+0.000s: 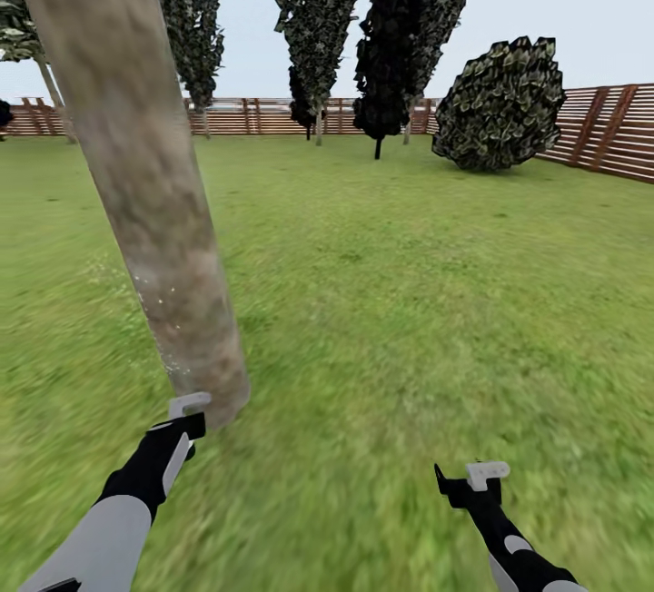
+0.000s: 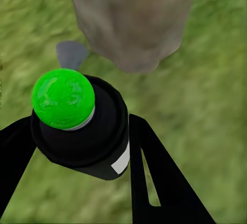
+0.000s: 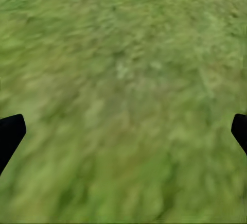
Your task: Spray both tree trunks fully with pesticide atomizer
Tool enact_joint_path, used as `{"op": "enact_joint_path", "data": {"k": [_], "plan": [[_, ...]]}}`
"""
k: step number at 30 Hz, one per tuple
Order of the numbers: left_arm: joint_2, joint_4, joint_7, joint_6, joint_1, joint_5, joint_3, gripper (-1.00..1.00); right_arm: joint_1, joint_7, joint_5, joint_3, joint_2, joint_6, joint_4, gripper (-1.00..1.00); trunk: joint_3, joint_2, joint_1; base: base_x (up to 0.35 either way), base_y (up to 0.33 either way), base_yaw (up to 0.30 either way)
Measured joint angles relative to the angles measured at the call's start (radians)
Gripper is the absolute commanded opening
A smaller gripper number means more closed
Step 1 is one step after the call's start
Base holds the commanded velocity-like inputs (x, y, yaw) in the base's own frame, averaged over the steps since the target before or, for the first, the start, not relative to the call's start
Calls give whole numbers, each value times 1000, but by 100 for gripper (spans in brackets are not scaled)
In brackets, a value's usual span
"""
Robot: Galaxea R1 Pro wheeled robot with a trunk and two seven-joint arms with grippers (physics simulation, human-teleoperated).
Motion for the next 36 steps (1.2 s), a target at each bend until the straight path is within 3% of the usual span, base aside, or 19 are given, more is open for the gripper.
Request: {"op": "enact_joint_path", "data": {"k": [36], "plan": [[-3,0,0,0,0,-1,-3,-100,0,0,0,0,0,0,1,100,0,0,0,125,-252,277]]}}
